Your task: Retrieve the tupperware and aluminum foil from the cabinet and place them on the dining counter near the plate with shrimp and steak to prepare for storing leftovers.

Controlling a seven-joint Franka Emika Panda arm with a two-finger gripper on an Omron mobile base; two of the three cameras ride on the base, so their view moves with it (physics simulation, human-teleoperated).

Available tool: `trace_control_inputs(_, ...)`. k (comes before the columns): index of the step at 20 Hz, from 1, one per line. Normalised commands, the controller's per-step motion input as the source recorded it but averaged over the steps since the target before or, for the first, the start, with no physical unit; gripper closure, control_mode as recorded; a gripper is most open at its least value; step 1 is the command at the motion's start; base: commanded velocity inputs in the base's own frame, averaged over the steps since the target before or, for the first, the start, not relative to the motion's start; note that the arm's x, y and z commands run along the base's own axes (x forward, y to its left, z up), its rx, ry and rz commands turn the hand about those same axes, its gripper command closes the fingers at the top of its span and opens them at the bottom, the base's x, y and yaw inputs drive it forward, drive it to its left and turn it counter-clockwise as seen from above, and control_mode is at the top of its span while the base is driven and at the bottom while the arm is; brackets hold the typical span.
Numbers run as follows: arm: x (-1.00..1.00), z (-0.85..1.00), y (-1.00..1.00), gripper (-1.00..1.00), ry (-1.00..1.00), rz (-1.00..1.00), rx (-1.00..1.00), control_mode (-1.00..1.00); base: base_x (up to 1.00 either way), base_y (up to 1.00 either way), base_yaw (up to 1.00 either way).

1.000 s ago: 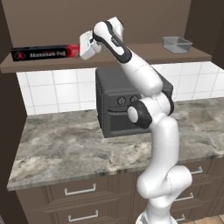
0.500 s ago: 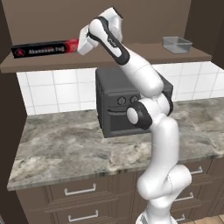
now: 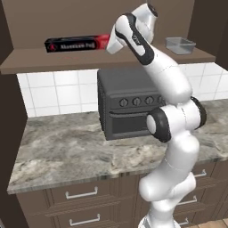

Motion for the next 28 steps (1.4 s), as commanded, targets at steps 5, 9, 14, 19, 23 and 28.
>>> trace_control_inputs(5, -0.78, -1.00, -1.00, 1.00, -0.56, -0.16, 0.01, -1.00, 0.00, 0.00, 0.00)
trace_control_inputs(9, -1.00, -0.10, -1.00, 1.00, -0.20, -0.09, 0.01, -1.00, 0.00, 0.00, 0.00)
trace_control_inputs(14, -1.00, 0.63, -0.86, 1.00, 0.05, -0.01, 0.06, -1.00, 0.00, 0.00, 0.00)
trace_control_inputs(19, -1.00, 0.38, -0.44, 1.00, 0.16, -0.02, -0.01, -1.00, 0.00, 0.00, 0.00)
trace_control_inputs(23, -1.00, 0.02, -0.18, 1.00, 0.23, -0.11, -0.10, -1.00, 0.00, 0.00, 0.00)
trace_control_inputs(28, -0.69, 0.00, -0.06, 1.00, 0.23, -0.09, -0.10, 1.00, -0.20, 0.00, -0.02)
